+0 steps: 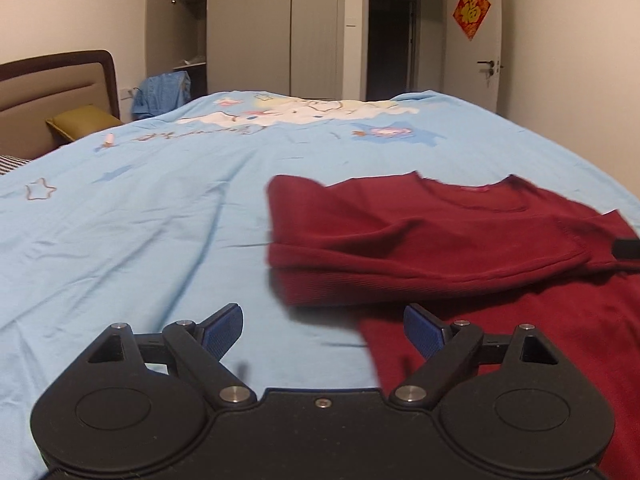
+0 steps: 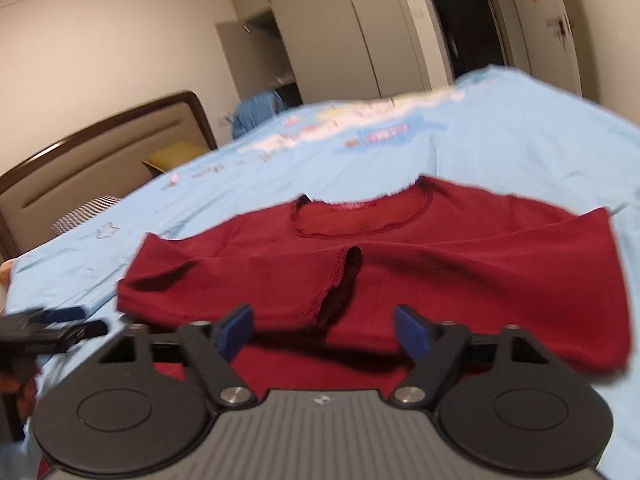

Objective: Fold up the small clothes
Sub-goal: 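Grasp the sweater's side edge with the right gripper and lift it over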

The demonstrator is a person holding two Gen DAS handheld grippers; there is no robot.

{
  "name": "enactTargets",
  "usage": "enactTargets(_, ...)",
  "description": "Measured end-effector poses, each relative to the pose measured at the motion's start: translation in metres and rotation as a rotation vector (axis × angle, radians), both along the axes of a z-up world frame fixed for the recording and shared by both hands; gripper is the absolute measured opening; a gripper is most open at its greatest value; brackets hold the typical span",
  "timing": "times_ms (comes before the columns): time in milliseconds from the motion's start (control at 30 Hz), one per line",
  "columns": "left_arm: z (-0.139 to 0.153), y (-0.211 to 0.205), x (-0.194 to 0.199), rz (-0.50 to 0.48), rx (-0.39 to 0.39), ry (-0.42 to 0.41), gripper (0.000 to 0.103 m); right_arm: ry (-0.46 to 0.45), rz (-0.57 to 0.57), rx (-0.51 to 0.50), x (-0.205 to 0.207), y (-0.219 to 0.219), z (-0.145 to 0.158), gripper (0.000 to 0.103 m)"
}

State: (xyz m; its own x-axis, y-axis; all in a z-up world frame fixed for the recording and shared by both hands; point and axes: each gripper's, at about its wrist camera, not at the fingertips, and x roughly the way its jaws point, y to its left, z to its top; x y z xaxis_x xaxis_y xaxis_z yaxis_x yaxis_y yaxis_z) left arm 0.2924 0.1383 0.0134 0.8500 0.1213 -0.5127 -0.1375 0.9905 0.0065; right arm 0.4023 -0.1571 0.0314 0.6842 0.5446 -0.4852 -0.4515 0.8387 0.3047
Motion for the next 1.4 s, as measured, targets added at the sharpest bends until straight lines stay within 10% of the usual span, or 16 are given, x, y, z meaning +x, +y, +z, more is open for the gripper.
enactTargets(167,-0.005,0.02,0.0,0.01,0.053,0.013,0.089,0.098,-0.017,0.004,0.047,0.018,-0.008,0.065)
enactTargets(267,-0.008,0.021,0.004,-0.002,0.068,0.018,0.088,0.105,-0.015,-0.057,0.06,0.03,-0.008,0.013)
enactTargets(600,-0.006,0.009,0.022,-0.069,0.133,-0.02,0.084,-0.093,-0.04,0.16,0.063,-0.008,0.097,0.007)
enactTargets(867,0.002,-0.023,0.06,-0.174,0.26,-0.06,0.078,-0.161,-0.06,0.142,0.079,-0.024,0.159,0.007)
enactTargets(1400,0.022,-0.058,0.101,-0.392,0.377,-0.086,0.072,-0.227,-0.026,0.04,0.072,-0.022,0.184,0.007)
